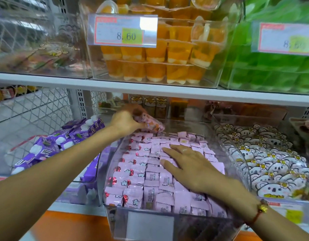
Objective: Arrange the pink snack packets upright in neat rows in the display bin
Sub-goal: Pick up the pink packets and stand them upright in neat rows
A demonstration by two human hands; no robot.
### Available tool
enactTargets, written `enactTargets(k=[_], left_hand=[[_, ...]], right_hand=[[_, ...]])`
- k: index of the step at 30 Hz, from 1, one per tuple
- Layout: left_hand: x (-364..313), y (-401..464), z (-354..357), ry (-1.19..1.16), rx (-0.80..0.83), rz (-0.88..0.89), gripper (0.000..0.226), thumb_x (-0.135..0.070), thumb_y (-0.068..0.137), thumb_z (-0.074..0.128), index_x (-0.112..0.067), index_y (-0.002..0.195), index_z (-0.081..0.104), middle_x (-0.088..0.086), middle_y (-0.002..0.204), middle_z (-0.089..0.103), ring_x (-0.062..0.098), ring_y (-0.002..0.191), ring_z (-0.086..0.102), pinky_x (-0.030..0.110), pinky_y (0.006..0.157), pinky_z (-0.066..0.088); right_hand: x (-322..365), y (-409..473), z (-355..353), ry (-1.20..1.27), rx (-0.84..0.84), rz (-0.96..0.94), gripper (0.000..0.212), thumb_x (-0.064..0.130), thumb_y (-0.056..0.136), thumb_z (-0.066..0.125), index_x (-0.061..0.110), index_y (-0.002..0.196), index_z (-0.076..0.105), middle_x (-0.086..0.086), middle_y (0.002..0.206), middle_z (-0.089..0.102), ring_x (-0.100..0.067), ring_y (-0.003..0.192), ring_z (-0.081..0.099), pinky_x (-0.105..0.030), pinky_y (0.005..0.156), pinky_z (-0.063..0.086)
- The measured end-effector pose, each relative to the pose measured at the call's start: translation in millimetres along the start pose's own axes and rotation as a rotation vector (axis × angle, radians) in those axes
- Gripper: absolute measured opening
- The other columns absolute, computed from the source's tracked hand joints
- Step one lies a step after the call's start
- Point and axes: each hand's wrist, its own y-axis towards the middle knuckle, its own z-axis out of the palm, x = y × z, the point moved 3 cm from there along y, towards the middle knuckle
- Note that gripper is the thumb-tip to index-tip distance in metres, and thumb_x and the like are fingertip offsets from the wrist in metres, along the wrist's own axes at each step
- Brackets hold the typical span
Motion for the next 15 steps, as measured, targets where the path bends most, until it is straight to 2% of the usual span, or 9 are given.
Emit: enactTargets(k=[3, 5, 8, 9, 11, 14, 15], left_hand=[[1, 3, 3, 0.081, 0.051, 0.07, 0.039, -0.017, 0.073, 0.08, -0.015, 0.107, 0.062, 0.004, 0.108, 0.067, 0.014, 0.088, 0.062, 0.023, 0.073, 0.053], [2, 3, 0, 0.153, 0.05, 0.124, 0.037, -0.016, 0.073, 0.08, -0.015, 0.106, 0.063, 0.001, 0.104, 0.068, 0.011, 0.083, 0.061, 0.012, 0.063, 0.046], [6, 1, -9, 0.17, 0.016, 0.123, 0.037, -0.02, 0.072, 0.081, -0.016, 0.106, 0.065, 0.0, 0.101, 0.068, 0.013, 0.083, 0.063, 0.017, 0.064, 0.049], [8, 1, -12, 0.16, 0.006, 0.107, 0.038, -0.02, 0.071, 0.081, -0.016, 0.105, 0.065, -0.001, 0.1, 0.067, 0.013, 0.083, 0.063, 0.018, 0.064, 0.048], [13, 0, -14, 0.121, -0.003, 0.072, 0.038, -0.019, 0.071, 0.082, -0.016, 0.104, 0.064, -0.001, 0.099, 0.065, 0.011, 0.081, 0.061, 0.011, 0.06, 0.043], [22, -1, -11, 0.119, -0.002, 0.022, 0.039, -0.02, 0.073, 0.08, -0.016, 0.106, 0.061, -0.001, 0.1, 0.064, 0.006, 0.075, 0.059, 0.005, 0.053, 0.041], [23, -2, -11, 0.124, -0.002, 0.014, 0.04, -0.022, 0.074, 0.08, -0.016, 0.108, 0.06, -0.001, 0.099, 0.064, 0.004, 0.071, 0.058, 0.005, 0.052, 0.041]], right_hand=[[3, 3, -4, 0.005, 0.022, -0.015, 0.056, 0.057, 0.096, 0.024, 0.034, 0.147, 0.024, 0.004, 0.155, 0.023, -0.018, 0.141, 0.02, -0.037, 0.115, 0.02], [3, 10, -15, 0.049, -0.006, -0.02, 0.046, 0.048, 0.098, 0.032, 0.028, 0.139, 0.04, -0.002, 0.146, 0.039, -0.023, 0.132, 0.036, -0.038, 0.107, 0.033], [-4, 34, -35, 0.058, -0.092, 0.027, 0.032, 0.029, 0.098, 0.037, 0.019, 0.123, 0.054, -0.01, 0.126, 0.056, -0.03, 0.112, 0.052, -0.036, 0.088, 0.046], [-7, 46, -39, 0.018, -0.089, 0.042, 0.031, 0.025, 0.097, 0.037, 0.017, 0.121, 0.054, -0.011, 0.121, 0.058, -0.03, 0.108, 0.054, -0.035, 0.083, 0.046], [-9, 67, -40, -0.062, -0.059, 0.029, 0.032, 0.018, 0.095, 0.038, 0.017, 0.123, 0.052, -0.011, 0.117, 0.057, -0.03, 0.103, 0.055, -0.034, 0.08, 0.044], [-11, 93, -33, -0.04, 0.053, -0.036, 0.047, 0.016, 0.096, 0.037, 0.024, 0.142, 0.033, -0.008, 0.137, 0.047, -0.03, 0.121, 0.046, -0.038, 0.097, 0.042], [-13, 96, -31, 0.001, 0.112, -0.037, 0.05, 0.019, 0.098, 0.036, 0.029, 0.146, 0.025, -0.006, 0.138, 0.046, -0.029, 0.12, 0.048, -0.038, 0.097, 0.044]])
